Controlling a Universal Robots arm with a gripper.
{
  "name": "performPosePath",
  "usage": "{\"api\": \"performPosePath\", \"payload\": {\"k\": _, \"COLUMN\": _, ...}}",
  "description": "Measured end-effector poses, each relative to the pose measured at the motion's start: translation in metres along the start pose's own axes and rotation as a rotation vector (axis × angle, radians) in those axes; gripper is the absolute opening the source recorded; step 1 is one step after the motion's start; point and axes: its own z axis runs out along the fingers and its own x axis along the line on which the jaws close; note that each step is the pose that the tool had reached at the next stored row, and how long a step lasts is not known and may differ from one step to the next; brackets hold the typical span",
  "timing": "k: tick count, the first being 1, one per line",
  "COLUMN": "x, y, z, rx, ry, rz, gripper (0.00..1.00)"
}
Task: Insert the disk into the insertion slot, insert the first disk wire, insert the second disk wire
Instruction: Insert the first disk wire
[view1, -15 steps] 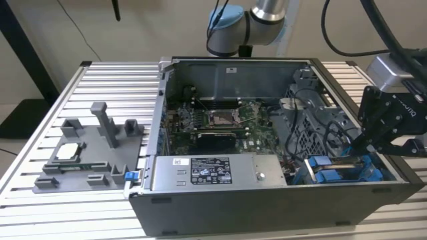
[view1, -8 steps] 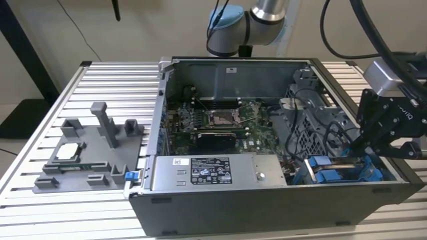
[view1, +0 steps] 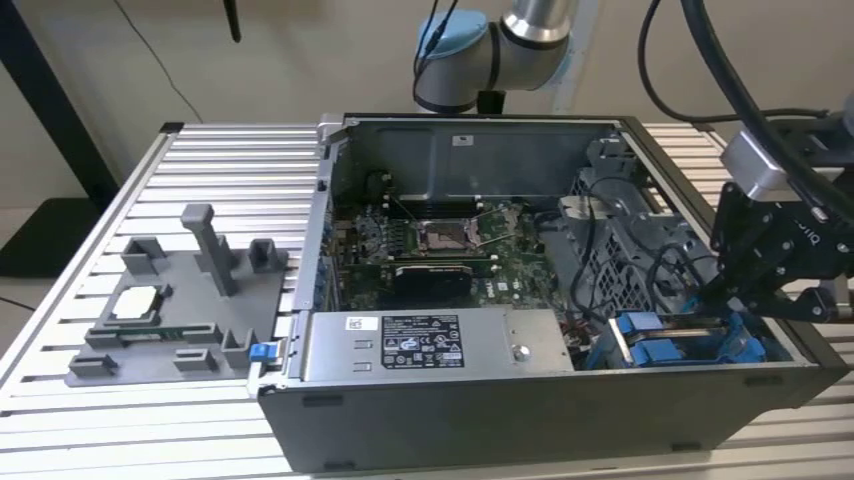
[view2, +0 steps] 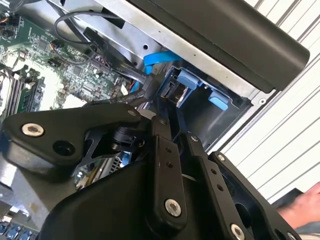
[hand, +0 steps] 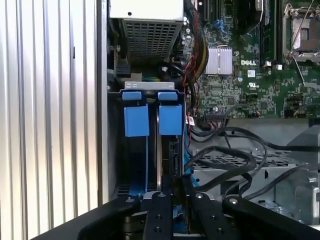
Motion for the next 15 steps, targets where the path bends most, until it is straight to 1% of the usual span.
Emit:
{"api": "performPosePath", "payload": {"k": 2, "x": -0.0002, "y": 0.0, "z": 0.0015, "rx": 0.0035, "ry": 0.0, "rz": 0.0, "gripper": 0.0}}
{"api": "performPosePath", "payload": {"k": 7, "x": -0.0022, "y": 0.0005, "z": 0.0044, "rx": 0.0086, "ry": 0.0, "rz": -0.001, "gripper": 0.0}}
{"api": "performPosePath", "payload": {"k": 15, "x": -0.0023, "y": 0.0004, "z": 0.0077, "rx": 0.0133, "ry": 0.0002, "rz": -0.001, "gripper": 0.0}}
